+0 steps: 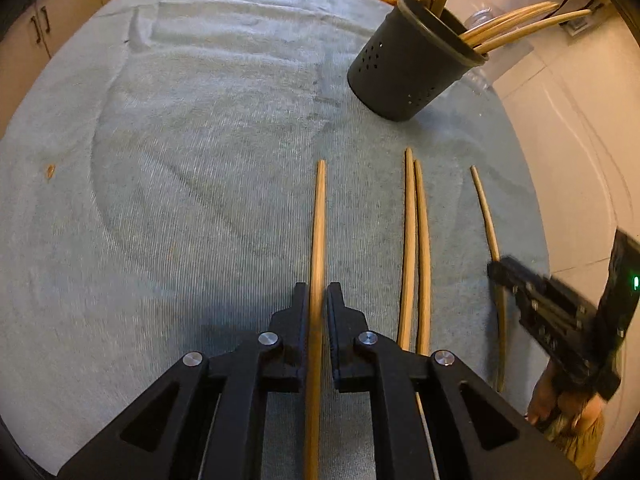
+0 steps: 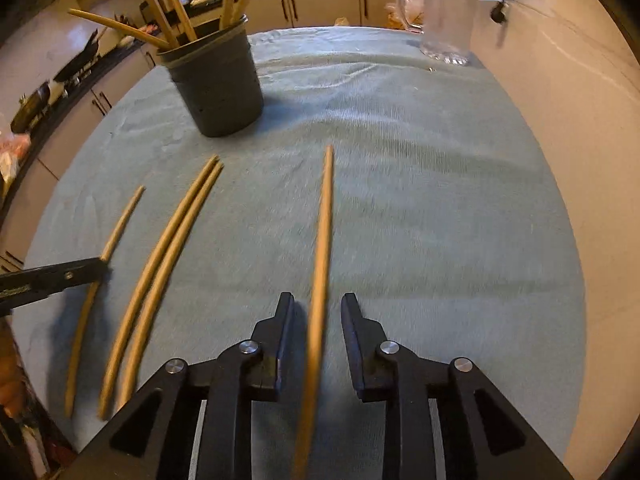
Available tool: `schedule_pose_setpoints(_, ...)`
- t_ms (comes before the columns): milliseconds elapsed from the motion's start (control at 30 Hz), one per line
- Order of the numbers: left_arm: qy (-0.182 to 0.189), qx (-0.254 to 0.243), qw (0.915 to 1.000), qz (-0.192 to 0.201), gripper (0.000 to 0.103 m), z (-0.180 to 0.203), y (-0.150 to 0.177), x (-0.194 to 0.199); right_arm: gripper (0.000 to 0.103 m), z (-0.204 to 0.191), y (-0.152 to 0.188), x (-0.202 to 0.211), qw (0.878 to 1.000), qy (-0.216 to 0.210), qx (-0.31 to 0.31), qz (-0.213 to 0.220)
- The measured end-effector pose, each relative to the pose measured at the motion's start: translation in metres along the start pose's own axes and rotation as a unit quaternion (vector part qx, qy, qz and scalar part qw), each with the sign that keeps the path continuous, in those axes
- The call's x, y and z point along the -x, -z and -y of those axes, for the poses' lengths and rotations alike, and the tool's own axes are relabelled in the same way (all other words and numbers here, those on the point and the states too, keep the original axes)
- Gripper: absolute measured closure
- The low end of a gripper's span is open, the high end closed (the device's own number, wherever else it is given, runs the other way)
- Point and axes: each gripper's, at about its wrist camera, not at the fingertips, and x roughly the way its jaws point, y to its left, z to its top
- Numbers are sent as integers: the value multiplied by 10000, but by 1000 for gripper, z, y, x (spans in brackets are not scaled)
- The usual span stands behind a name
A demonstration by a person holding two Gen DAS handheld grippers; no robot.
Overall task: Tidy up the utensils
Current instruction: 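Grasp one chopstick with the left tool while the right tool grasps another, then lift both held chopsticks upright and carry them over the black holder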
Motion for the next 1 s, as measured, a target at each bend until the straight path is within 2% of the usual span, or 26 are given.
schedule_pose_setpoints(67, -199, -119, 9997, 12, 94, 4, -11, -4, 77, 5, -11, -4, 10000, 29, 13, -55)
schedule_pose_setpoints(267, -453, -239, 9987, 78, 94, 12, -39, -15, 77, 3, -50, -24, 9995, 175, 92, -232)
schedule_pose_setpoints(433, -635, -385, 9970, 238, 93, 17, -45, -16, 77, -3, -66, -31, 9990, 323, 165, -244)
schedule_pose_setpoints(600, -769, -649, 9939, 451, 83, 28, -37, -18, 77, -8, -74, -34, 9991, 343, 93, -237)
schedule_pose_setpoints(633, -833, -704, 9927, 511, 83, 31, -33, -19, 78, -8, -72, -33, 9992, 321, 70, -233)
schedule_pose_setpoints(667, -936, -816, 9904, 615, 83, 35, -30, -19, 85, -8, -73, -33, 9994, 281, 61, -216)
schedule_pose_setpoints(700, -1007, -905, 9885, 681, 91, 39, -28, -19, 96, -8, -71, -32, 9994, 277, 63, -184)
schedule_pose_setpoints(733, -1083, -1016, 9859, 777, 98, 43, -24, -20, 96, -8, -68, -30, 9995, 276, 38, -150)
schedule_pose_setpoints(833, -916, -962, 9875, 849, 98, 44, -18, -15, 97, -4, -65, -28, 9999, 79, -107, -21)
schedule_pose_setpoints(1000, -540, -735, 9874, 1296, 98, 36, -16, 21, 97, 6, -59, 11, 9970, -245, -370, 631)
